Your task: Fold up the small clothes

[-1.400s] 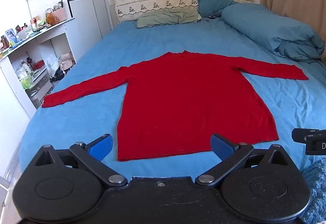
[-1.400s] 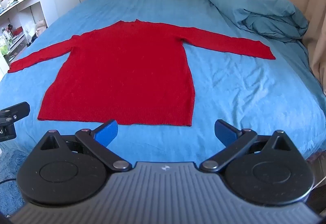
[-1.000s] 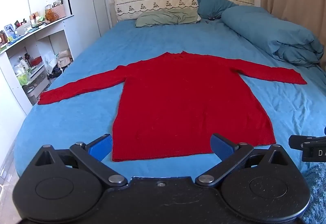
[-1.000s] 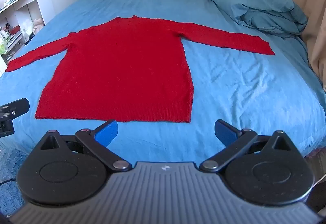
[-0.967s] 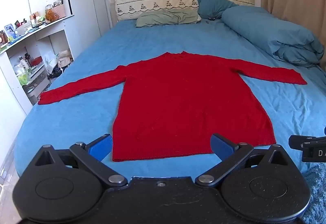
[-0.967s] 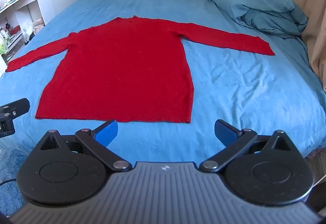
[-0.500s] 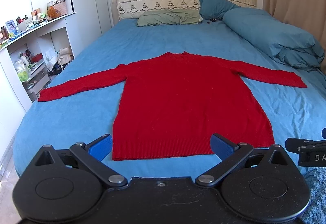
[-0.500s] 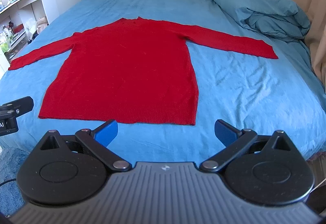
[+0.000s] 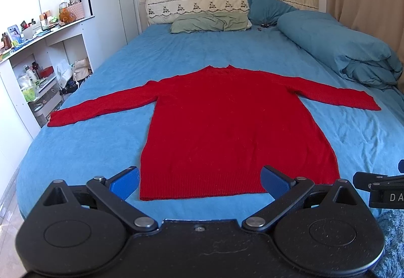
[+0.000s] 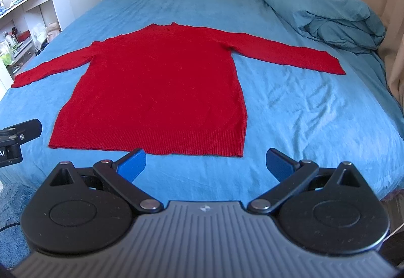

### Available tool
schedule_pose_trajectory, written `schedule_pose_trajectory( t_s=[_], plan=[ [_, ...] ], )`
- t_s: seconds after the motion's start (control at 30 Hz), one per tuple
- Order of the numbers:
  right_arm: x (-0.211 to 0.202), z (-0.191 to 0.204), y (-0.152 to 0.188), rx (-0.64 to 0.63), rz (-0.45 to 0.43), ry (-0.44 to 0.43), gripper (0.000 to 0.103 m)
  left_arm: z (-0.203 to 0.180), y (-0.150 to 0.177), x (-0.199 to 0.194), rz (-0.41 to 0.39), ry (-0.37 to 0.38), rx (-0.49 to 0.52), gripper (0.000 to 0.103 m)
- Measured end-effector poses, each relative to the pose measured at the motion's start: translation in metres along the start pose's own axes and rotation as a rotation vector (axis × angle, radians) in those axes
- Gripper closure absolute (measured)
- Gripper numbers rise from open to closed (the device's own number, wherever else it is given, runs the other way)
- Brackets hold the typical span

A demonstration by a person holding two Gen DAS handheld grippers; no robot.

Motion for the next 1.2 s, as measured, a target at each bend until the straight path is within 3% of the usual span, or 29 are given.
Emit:
schedule_pose_trajectory(
  t_s=[1.2],
  plan=[
    [-0.007, -0.001, -0.003, 0.003, -0.012, 0.008, 0.0, 0.004, -0.001, -0.011, -0.019, 0.0, -0.015, 0.0]
  ],
)
Point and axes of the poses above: each gripper's, at about its wrist camera, not at the fingertips, and x roughly the way its jaws point, z to its left, y to its underside, the point moved 2 cm from there along x, roughly the way its jaws point, and after that the axes turned 13 degrees about -y, right-handed, at the moved point
